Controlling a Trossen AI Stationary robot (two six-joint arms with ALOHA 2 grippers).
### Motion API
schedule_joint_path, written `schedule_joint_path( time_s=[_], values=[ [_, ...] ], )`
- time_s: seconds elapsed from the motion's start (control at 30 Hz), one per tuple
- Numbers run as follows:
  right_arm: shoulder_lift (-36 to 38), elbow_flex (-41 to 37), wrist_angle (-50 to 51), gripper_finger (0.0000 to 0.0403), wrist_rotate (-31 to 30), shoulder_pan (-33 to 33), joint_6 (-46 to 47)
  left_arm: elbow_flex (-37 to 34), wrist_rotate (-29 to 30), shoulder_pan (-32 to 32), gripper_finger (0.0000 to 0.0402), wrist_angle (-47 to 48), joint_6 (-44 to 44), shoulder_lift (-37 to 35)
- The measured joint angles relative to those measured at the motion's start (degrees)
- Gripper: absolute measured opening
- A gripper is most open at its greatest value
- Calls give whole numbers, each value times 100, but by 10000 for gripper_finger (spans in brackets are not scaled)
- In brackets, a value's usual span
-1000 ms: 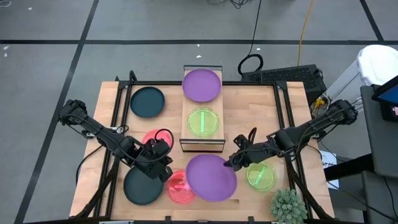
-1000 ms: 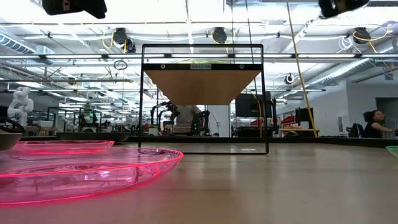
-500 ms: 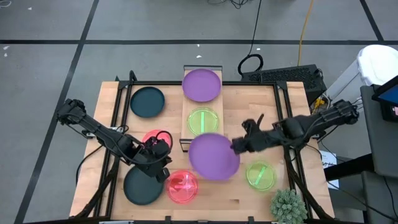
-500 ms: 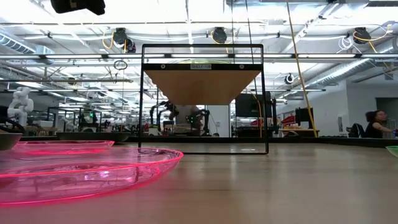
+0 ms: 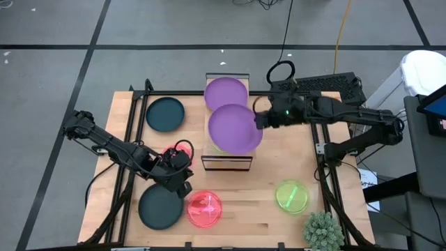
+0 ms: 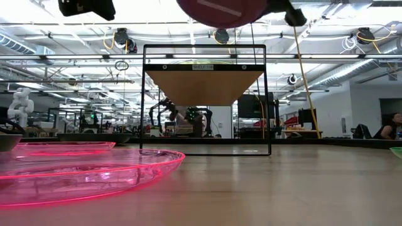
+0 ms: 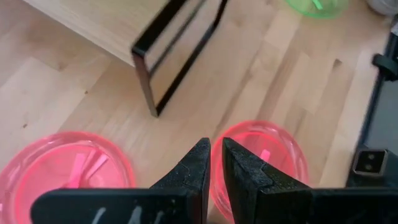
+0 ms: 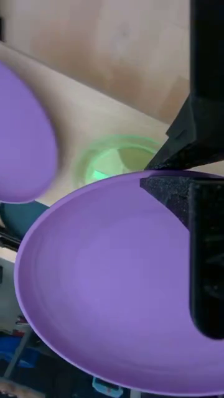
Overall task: Place and stack plates onto a shelf
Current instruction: Stack the purple plate on top of the other purple plate on the shelf
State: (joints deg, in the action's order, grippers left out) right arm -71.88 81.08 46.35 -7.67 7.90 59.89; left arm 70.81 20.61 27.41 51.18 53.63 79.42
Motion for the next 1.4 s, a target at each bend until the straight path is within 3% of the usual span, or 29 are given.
schedule_joint_path(
  time_s=[0.27, 0.57, 1.0, 1.4],
  values=[
    [-143, 4, -553, 0, 117, 1208, -1107, 0, 44, -287, 47, -67, -15, -24],
    [-541, 2, -1262, 0, 504, 1962, -2166, -2, 40, -561, 47, -175, -1457, -24],
    [-1392, 0, -2443, 0, 622, 2444, -1336, -2, 33, -767, 47, -167, -1405, -24],
    [-1909, -2, -2147, 0, 445, 2553, -869, -4, 42, -805, 47, -167, -1310, -83]
  ],
)
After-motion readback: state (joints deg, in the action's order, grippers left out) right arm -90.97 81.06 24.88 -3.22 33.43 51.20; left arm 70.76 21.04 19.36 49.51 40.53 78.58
